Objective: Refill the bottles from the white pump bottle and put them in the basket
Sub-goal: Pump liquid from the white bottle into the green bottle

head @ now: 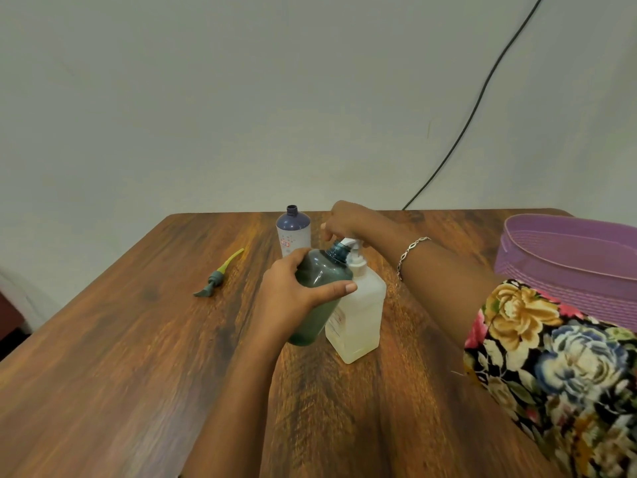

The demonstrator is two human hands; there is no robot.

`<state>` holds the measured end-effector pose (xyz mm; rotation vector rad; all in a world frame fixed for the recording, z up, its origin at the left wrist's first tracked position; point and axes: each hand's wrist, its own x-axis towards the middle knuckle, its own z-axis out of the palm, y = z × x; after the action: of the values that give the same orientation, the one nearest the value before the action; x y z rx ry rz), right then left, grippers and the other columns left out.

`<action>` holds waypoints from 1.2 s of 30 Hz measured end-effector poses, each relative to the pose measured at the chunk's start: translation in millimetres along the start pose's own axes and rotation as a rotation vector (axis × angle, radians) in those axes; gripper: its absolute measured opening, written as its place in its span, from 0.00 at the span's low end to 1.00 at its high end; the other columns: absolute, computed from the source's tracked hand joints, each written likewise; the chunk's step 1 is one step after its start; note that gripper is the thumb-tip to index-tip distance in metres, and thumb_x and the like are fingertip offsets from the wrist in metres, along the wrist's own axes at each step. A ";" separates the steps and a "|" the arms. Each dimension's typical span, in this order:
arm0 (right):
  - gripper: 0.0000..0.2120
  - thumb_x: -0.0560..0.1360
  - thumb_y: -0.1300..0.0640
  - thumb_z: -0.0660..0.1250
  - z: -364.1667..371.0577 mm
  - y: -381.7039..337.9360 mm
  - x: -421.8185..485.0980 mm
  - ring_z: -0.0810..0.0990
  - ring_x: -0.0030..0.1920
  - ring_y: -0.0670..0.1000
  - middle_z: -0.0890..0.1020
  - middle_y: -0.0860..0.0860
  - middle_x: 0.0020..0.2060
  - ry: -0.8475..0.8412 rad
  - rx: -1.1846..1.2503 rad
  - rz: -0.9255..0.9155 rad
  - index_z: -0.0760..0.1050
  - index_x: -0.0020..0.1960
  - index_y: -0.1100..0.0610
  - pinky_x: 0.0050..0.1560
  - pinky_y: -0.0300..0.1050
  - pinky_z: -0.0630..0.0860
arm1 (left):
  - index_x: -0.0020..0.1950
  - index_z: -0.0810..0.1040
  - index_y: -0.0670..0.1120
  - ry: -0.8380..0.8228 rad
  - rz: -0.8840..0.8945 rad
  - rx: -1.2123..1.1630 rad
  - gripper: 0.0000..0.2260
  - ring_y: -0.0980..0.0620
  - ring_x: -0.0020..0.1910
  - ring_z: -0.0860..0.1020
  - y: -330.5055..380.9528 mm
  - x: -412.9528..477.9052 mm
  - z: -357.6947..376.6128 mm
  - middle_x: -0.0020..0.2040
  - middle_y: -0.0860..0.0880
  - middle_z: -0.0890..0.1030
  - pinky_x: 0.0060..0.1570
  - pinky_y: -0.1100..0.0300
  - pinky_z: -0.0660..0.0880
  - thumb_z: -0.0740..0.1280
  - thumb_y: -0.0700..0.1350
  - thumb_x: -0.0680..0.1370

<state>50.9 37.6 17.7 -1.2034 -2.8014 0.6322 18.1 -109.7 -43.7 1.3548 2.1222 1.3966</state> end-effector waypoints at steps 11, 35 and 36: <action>0.09 0.78 0.54 0.61 12.6 9.3 13.8 0.74 0.39 0.52 0.78 0.55 0.43 0.112 -0.033 0.014 0.72 0.43 0.60 0.40 0.43 0.72 | 0.64 0.74 0.48 0.005 0.013 -0.042 0.41 0.53 0.55 0.75 -3.2 -0.5 -2.2 0.56 0.53 0.78 0.44 0.68 0.70 0.70 0.65 0.54; 0.18 0.80 0.48 0.56 18.4 8.4 13.7 0.75 0.58 0.58 0.77 0.57 0.59 0.189 -0.067 0.015 0.71 0.62 0.60 0.55 0.48 0.70 | 0.64 0.73 0.48 0.012 -0.003 -0.022 0.36 0.53 0.54 0.74 -5.3 1.5 -4.9 0.56 0.52 0.77 0.42 0.67 0.70 0.74 0.61 0.59; 0.19 0.80 0.48 0.56 14.8 7.3 12.6 0.75 0.58 0.58 0.77 0.58 0.59 0.163 -0.043 0.011 0.71 0.62 0.61 0.53 0.47 0.70 | 0.64 0.73 0.48 0.008 -0.004 -0.020 0.35 0.54 0.53 0.74 -3.8 1.5 -4.4 0.55 0.53 0.76 0.41 0.69 0.69 0.74 0.60 0.60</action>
<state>44.4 45.8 -0.3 -1.2189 -2.6882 0.4536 12.4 -111.4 -44.3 1.3396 2.1086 1.4200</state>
